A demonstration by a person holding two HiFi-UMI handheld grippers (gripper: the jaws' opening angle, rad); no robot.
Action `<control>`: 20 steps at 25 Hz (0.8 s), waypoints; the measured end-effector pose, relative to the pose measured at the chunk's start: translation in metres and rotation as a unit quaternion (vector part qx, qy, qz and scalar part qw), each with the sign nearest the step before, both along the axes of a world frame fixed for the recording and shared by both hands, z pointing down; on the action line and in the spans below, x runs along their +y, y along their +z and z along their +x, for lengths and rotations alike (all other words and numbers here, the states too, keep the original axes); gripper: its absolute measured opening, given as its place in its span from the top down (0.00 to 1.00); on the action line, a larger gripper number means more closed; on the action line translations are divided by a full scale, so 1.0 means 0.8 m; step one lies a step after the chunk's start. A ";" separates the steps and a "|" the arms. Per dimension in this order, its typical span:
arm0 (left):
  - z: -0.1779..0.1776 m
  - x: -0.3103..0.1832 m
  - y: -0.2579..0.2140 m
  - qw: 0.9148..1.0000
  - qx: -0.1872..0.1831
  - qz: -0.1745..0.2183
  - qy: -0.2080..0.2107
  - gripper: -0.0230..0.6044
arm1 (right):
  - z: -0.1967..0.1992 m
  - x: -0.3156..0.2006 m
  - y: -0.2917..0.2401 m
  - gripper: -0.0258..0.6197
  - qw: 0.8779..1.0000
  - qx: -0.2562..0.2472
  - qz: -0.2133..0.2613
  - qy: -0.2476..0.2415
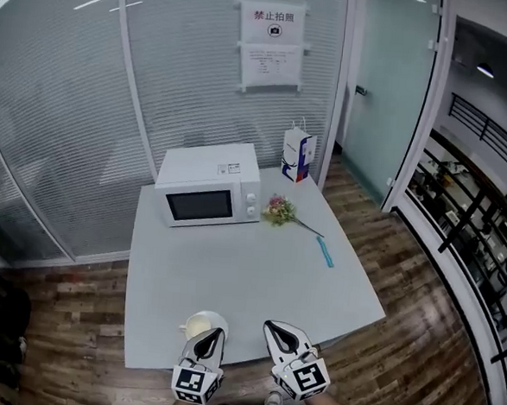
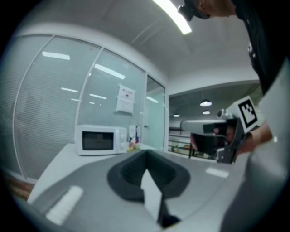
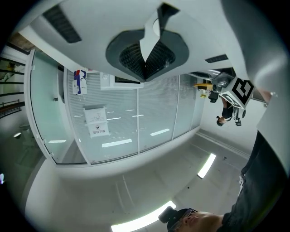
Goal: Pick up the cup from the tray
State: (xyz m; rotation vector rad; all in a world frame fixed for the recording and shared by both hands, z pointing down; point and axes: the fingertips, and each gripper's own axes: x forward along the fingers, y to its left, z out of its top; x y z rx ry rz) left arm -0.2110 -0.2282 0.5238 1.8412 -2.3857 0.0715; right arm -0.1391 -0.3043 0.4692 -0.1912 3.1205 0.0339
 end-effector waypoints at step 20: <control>-0.058 0.071 0.076 0.989 0.035 -0.065 -0.126 0.96 | -0.095 0.059 0.068 0.95 0.989 0.066 -0.033 -0.125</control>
